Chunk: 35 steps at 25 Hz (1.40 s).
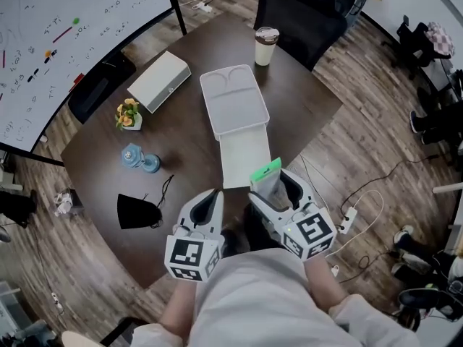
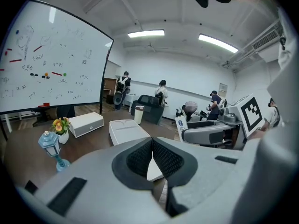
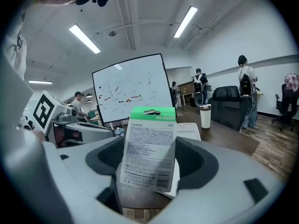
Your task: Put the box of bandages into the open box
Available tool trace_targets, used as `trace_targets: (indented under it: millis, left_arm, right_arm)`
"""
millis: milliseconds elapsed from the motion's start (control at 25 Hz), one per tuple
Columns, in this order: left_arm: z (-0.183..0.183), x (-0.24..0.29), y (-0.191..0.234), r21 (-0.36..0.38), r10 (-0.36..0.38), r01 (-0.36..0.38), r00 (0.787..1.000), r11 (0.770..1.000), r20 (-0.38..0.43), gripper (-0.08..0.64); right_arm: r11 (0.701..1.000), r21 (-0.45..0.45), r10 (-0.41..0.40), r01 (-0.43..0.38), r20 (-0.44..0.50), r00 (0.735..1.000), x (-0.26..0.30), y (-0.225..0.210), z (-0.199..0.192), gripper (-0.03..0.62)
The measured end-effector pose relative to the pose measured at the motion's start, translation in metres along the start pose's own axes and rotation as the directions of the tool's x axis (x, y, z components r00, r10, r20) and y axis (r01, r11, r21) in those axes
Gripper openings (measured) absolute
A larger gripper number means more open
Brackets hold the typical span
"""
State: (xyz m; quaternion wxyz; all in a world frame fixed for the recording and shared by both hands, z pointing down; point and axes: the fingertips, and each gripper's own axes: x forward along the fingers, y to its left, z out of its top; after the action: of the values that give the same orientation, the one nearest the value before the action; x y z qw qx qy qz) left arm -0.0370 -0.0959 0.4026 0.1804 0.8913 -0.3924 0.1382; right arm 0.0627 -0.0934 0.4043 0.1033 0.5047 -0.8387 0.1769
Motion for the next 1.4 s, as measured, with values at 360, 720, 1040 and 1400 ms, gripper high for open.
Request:
trace_targets:
  millis: [360, 720, 1040, 1400]
  left_arm:
    - [0.010, 0.018, 0.010, -0.040, 0.126, -0.126, 0.992, 0.991, 0.002, 0.006]
    - [0.008, 0.031, 0.014, -0.076, 0.213, -0.212, 0.977, 0.974, 0.003, 0.006]
    - [0.018, 0.045, 0.015, -0.074, 0.251, -0.250, 0.968, 0.965, 0.004, 0.006]
    - [0.016, 0.041, 0.018, -0.090, 0.284, -0.284, 0.959, 0.955, -0.007, 0.006]
  right_arm:
    - [0.988, -0.096, 0.112, -0.123, -0.110, 0.988, 0.033, -0.027, -0.007, 0.354]
    - [0.971, -0.104, 0.189, -0.217, -0.233, 0.954, 0.067, -0.046, -0.036, 0.354]
    - [0.945, -0.172, 0.209, -0.277, -0.332, 0.920, 0.095, -0.058, -0.063, 0.354]
    - [0.925, -0.195, 0.230, -0.327, -0.399, 0.888, 0.113, -0.059, -0.083, 0.351]
